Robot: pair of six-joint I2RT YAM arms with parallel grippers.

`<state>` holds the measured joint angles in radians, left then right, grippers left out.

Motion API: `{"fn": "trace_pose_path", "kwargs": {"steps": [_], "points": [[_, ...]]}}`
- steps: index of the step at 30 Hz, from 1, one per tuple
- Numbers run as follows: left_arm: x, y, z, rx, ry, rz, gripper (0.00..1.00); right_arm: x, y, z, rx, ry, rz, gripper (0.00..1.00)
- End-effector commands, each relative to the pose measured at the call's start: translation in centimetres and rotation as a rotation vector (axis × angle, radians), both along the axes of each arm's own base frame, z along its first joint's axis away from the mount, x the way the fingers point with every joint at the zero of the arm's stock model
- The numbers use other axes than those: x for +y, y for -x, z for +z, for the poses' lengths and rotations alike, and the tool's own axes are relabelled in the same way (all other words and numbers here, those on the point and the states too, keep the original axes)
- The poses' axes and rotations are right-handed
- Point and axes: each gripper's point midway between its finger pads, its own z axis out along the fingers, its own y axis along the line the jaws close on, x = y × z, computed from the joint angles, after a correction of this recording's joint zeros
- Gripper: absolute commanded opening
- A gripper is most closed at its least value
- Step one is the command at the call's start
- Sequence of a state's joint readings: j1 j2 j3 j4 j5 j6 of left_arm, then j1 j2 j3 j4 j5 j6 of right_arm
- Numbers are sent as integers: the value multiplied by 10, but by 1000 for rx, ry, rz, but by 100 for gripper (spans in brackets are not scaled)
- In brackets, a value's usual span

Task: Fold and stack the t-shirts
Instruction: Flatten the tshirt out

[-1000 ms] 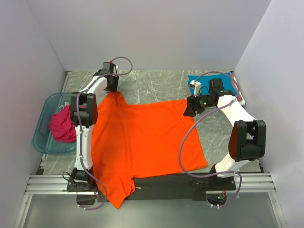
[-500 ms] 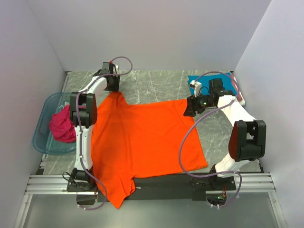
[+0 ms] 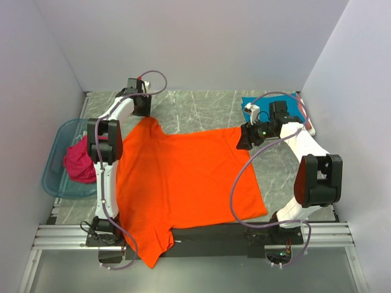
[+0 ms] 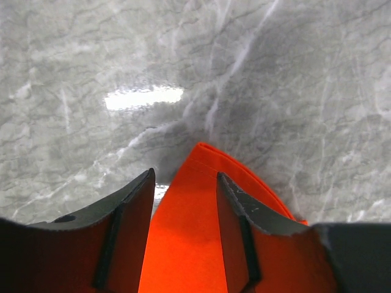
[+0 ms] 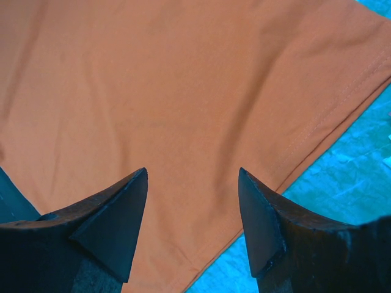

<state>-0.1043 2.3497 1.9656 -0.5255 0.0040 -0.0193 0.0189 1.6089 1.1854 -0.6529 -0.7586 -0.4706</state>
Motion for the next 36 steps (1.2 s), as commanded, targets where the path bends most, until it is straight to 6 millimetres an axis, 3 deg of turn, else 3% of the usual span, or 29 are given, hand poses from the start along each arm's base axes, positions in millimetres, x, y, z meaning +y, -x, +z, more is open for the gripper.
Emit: {"fn": "trace_pose_path", "kwargs": {"steps": [1,9,13,19,21,23,24,27,28,30,31,32,34,35,36], "points": [[-10,-6,12,-27,36,-39,50,0,-2,14,-41,-19,13,67],[-4,2,-16,33,-31,-49,44,0,-2,14,-38,-21,11,67],[2,7,-31,61,-80,-24,31,0,-1,14,-39,-20,12,67],[3,11,-41,83,-143,-21,25,0,-1,14,-37,-23,12,67],[3,12,-43,84,-167,-19,13,-1,-1,15,-41,-22,10,67],[2,11,-39,73,-170,-8,2,-1,-1,15,-44,-19,12,67],[2,9,-35,61,-168,-2,0,-2,-2,13,-43,-14,14,67],[-2,2,-5,-19,-131,16,0,-5,-4,8,-41,8,10,67],[-3,-2,20,-76,-116,21,0,-7,-5,6,-39,23,9,67],[-5,3,31,-101,-59,51,0,-11,-13,5,-42,48,9,67],[-7,0,52,-152,-33,55,0,-12,-17,5,-43,59,7,67],[-4,5,51,-143,-15,71,0,-17,-26,10,-62,82,-3,67],[-1,8,64,-163,10,84,1,-18,-35,0,-31,99,-9,67],[2,14,58,-149,7,91,0,-19,-42,3,-35,107,-13,67],[5,17,59,-149,4,98,0,-19,-45,-6,-9,116,-16,66]]}}
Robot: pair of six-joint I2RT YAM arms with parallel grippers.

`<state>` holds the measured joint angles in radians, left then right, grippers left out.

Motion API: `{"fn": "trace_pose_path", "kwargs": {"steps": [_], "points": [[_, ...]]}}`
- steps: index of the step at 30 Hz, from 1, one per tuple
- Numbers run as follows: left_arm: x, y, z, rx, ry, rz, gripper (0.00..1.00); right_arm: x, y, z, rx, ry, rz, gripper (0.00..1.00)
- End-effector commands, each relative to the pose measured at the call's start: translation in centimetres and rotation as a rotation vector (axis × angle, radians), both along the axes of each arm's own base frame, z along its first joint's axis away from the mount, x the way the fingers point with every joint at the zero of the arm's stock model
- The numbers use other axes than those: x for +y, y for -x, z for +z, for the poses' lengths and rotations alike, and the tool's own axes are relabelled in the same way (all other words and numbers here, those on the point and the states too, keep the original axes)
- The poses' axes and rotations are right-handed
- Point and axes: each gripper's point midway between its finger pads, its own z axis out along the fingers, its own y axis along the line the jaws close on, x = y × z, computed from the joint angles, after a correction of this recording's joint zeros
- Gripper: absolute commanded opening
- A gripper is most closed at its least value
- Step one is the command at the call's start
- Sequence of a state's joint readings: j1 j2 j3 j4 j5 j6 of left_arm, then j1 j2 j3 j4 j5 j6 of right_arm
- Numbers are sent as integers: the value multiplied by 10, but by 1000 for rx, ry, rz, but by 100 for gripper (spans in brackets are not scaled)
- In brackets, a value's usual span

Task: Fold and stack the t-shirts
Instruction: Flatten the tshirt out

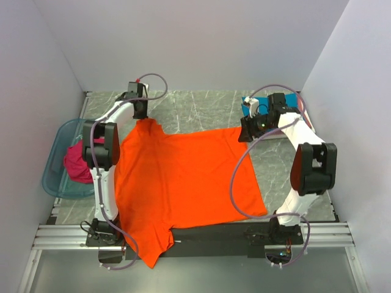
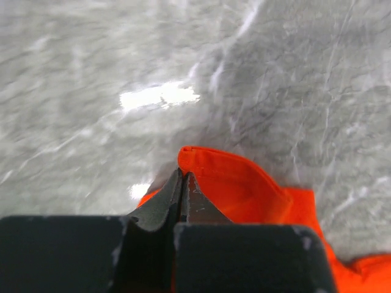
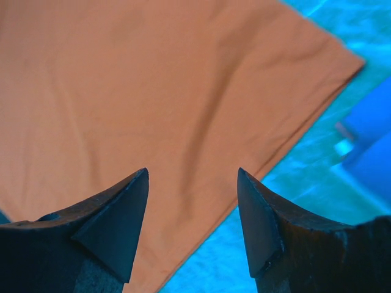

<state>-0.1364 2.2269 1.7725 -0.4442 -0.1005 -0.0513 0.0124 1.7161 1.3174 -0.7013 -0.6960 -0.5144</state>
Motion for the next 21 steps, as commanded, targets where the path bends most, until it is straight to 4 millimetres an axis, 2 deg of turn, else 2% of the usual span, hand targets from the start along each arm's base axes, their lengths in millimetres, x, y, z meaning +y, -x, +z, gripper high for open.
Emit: {"fn": "trace_pose_path", "kwargs": {"steps": [1,5,6,8,9,10,12,14,15,17,18,21], "points": [[11,-7,57,-142,58,51,0,-7,-20,-4,2,52,-22,65],[32,6,44,-115,73,93,0,1,-40,-11,-9,103,-33,63],[35,7,42,-113,73,100,0,0,-44,-20,9,130,-44,62],[46,11,38,-106,81,123,0,6,-56,-18,0,148,-54,59],[49,11,37,-106,84,130,0,11,-59,-27,12,175,-54,59],[55,10,38,-110,88,148,0,15,-68,-22,-3,180,-66,56],[58,10,37,-110,101,158,0,22,-75,-31,8,199,-66,53],[61,8,38,-111,103,162,0,22,-89,-28,-9,223,-105,50],[60,7,37,-109,105,160,0,23,-92,-34,-1,233,-114,49],[60,5,38,-117,110,160,0,20,-103,-33,-10,253,-149,47],[60,4,39,-119,109,163,1,19,-105,-40,3,266,-154,46],[61,1,43,-138,110,171,1,10,-113,-47,3,310,-196,43]]}}
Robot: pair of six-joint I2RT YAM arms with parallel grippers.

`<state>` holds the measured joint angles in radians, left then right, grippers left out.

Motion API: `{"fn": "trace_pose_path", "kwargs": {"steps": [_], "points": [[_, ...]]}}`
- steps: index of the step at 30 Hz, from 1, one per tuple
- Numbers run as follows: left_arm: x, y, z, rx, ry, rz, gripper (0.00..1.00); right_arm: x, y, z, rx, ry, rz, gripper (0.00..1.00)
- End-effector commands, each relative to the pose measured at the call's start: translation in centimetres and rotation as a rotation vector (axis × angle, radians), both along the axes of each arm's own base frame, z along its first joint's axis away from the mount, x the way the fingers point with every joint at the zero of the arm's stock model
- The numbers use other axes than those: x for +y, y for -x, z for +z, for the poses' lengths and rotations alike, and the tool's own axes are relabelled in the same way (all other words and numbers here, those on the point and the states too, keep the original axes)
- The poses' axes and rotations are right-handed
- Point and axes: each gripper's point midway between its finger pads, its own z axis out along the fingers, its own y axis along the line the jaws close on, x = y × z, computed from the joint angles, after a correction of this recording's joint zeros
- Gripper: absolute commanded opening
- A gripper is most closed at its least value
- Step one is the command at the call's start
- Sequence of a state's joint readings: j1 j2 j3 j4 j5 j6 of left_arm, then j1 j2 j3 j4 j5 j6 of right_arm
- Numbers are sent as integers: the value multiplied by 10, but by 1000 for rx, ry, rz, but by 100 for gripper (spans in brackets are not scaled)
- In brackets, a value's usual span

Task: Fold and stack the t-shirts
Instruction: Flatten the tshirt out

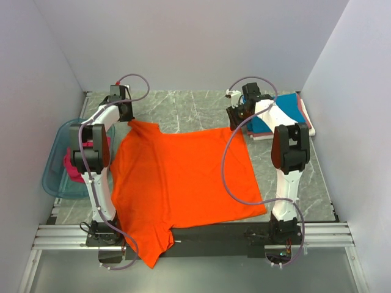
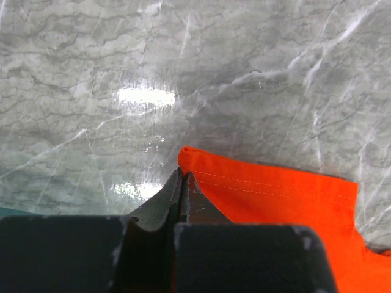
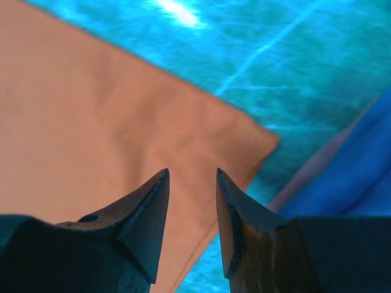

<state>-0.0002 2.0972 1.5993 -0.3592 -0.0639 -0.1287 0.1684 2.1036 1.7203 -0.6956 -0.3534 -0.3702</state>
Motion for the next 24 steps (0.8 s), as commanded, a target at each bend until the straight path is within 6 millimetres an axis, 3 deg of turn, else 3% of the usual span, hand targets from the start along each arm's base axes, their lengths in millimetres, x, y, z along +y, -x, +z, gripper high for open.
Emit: {"fn": "trace_pose_path", "kwargs": {"steps": [1,10,24], "points": [[10,-18,32,-108,22,32,0,-17,-18,0,-31,67,-87,43],[31,-15,34,-123,12,87,0,-24,-28,-12,-33,115,-117,41],[25,-15,26,-108,46,63,0,-7,-58,-21,-23,81,-133,45]]}}
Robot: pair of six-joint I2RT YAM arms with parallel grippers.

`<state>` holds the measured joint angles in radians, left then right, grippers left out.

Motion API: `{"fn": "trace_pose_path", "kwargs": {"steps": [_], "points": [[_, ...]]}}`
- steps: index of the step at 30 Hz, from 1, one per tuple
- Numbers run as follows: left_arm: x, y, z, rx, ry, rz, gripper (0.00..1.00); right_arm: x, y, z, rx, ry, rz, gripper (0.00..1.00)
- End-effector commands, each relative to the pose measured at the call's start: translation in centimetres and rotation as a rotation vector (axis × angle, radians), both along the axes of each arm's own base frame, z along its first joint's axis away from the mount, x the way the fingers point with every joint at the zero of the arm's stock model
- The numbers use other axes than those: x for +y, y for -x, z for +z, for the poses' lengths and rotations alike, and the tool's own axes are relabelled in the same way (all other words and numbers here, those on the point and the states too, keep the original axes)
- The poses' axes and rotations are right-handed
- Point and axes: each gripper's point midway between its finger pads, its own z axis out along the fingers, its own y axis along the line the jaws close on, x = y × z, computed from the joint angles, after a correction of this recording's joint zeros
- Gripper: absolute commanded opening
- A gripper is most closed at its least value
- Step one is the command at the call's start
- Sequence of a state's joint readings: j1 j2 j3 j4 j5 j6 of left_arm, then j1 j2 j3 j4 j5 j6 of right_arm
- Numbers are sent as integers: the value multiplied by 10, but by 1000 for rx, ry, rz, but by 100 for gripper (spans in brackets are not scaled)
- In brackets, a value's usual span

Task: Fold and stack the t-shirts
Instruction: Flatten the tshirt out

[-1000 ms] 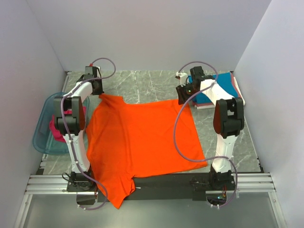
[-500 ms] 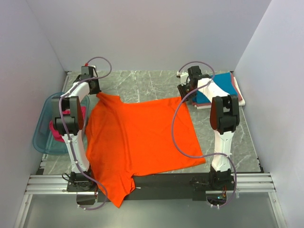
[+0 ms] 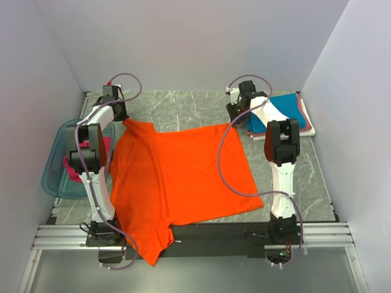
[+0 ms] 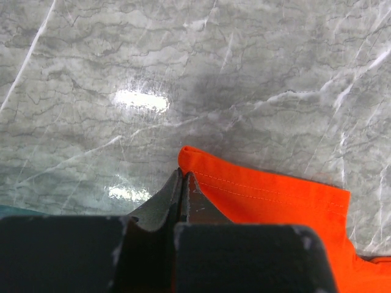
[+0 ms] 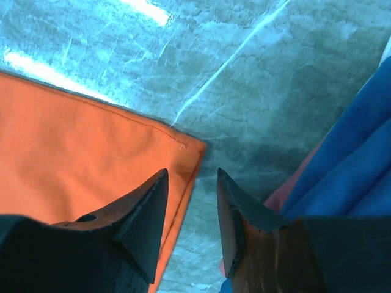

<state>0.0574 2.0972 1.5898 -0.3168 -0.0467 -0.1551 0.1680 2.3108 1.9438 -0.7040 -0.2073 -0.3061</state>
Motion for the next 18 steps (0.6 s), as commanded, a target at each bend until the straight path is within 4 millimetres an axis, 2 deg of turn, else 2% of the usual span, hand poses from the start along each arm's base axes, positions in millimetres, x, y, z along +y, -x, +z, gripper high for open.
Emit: {"fn": "trace_pose_path", "kwargs": {"steps": [1,9,18], "points": [[-3,-10,26,-77,18,-4,0,9,-8,11,-14,-20,-6,46],[-4,-11,29,-84,22,-8,0,12,-7,-3,23,-31,-1,48],[-6,-11,31,-87,33,-14,0,17,-13,-3,36,-31,3,45]]}}
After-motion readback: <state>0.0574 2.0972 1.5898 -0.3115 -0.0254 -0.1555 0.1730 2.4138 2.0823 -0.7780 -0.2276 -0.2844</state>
